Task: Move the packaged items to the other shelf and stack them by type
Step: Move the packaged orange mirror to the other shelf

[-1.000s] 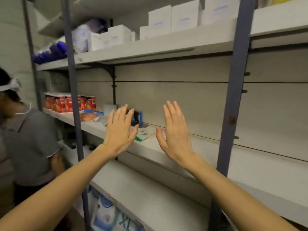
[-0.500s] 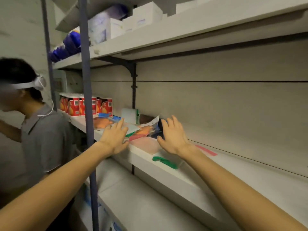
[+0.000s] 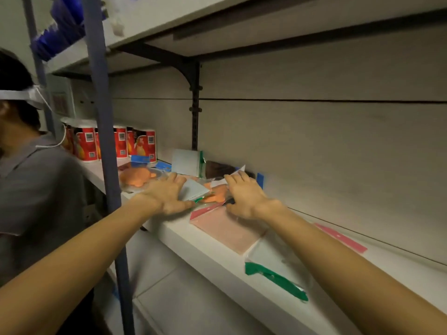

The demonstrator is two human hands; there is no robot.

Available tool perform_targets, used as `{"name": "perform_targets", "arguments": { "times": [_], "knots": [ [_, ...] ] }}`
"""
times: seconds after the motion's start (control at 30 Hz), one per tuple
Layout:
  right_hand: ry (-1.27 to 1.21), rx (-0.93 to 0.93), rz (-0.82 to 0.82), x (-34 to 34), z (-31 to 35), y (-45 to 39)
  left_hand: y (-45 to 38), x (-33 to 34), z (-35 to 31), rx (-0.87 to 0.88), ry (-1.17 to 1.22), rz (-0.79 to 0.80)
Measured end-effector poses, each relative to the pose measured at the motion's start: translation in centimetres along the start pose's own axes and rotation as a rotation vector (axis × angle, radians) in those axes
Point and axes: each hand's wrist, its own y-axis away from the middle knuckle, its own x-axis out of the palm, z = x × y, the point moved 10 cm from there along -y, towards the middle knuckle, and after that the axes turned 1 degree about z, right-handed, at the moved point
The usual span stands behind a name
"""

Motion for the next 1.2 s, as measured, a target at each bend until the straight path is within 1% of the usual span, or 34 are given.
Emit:
{"name": "perform_targets", "arguments": {
  "times": [0.1,0.17,0.33,0.4,0.53,0.6,0.67,0.73,0.77,0.9,1.0,1.1,1.2],
  "knots": [
    [-0.002,-0.023,0.028,1.4,0.0,-1.5,-2.2,2.1,0.1,0.067,0.035,0.11],
    [0.0,-0.031,0.037,2.3,0.1,-2.3,-3.5,3.1,0.3,0.107,0.056,0.143],
    [0.023,-0.022,0.0,2.7,0.5,-3.7,-5.8,2.3,1.6,0.236,0.089,-0.006],
    [0.004,0.013,-0.012,2.5,0.7,-4.0,-6.6,2.3,2.3,0.286,0.108,-0.025],
    [0.027,0.085,0.035,2.4,1.5,-3.9,-7.8,2.6,2.8,0.411,0.102,-0.075],
    [0.078,0.125,0.017,1.8,1.7,-3.5,-7.8,3.0,2.9,0.478,0.077,-0.048],
    [0.103,0.173,0.0,1.2,1.6,-2.8,-7.5,3.4,2.7,0.552,0.041,0.024],
    [0.1,0.222,0.012,1.1,1.5,-2.0,-7.0,3.5,2.2,0.636,0.018,0.035],
    [0.101,0.239,0.007,0.9,1.5,-1.6,-6.9,3.5,2.0,0.676,0.022,0.007],
    [0.195,0.27,-0.052,-0.5,2.5,-0.4,-6.8,2.5,1.8,0.781,0.054,-0.217],
    [0.265,0.285,-0.09,-1.6,3.2,0.2,-6.8,2.1,2.0,0.818,0.167,-0.288],
    [0.264,0.317,-0.16,-2.3,2.9,1.2,-7.4,1.3,2.4,0.785,0.315,-0.362],
    [0.248,0.384,-0.185,-2.8,2.3,2.3,-8.1,0.2,2.6,0.722,0.403,-0.469]
  ]
}}
